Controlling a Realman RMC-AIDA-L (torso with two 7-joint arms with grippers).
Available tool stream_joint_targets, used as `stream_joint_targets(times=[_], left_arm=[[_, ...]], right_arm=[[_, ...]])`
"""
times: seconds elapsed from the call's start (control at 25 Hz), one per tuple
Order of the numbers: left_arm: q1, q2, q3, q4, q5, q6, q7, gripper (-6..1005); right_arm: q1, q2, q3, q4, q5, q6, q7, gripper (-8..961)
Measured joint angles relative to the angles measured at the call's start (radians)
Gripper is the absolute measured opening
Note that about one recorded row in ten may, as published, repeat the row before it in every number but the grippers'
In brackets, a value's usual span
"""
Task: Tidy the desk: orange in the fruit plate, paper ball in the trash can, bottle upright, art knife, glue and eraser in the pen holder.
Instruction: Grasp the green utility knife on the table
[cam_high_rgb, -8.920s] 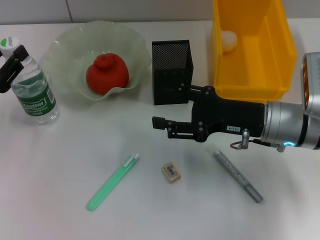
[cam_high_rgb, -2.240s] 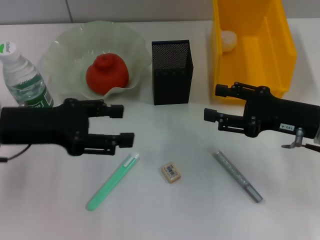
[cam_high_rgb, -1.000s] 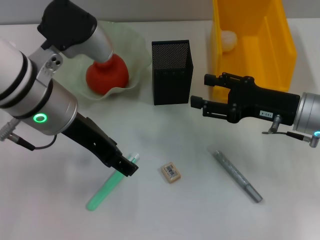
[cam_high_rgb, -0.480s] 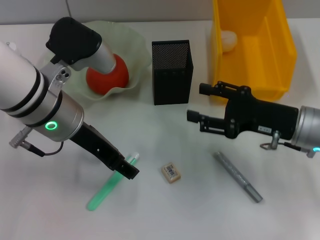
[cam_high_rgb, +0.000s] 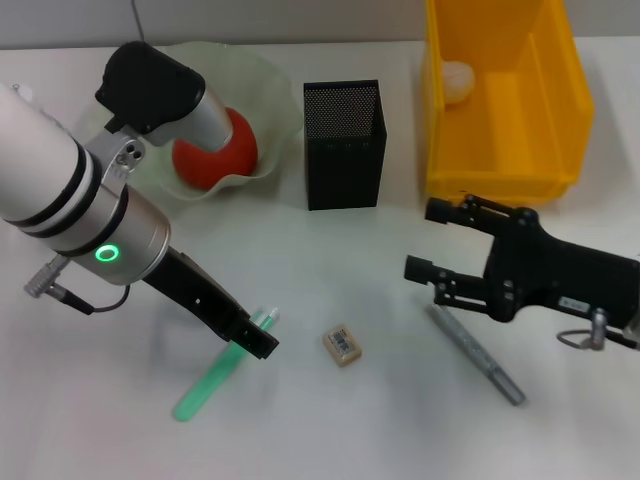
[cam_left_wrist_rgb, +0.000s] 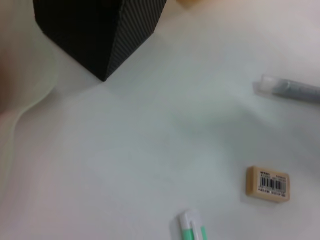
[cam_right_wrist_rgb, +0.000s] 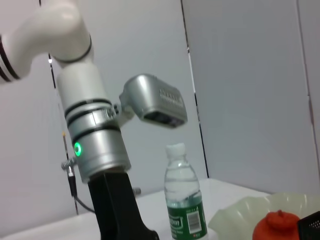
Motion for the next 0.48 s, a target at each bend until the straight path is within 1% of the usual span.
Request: stream_joint_targets(times=[0.24,0.48], left_arm=[[-0.007,0.000,0.019,-0.001,0.000,-0.009,-0.003,798],[-0.024,-0.001,0.078,-0.003,0.015,-0.034,-0.021,794]], right_arm=[[-0.037,0.004,0.010,0.006,-0.001,-0.004,0.000,760],[-0.034,0.003,0.011,0.033,-0.001,0.006,-0.004,760]])
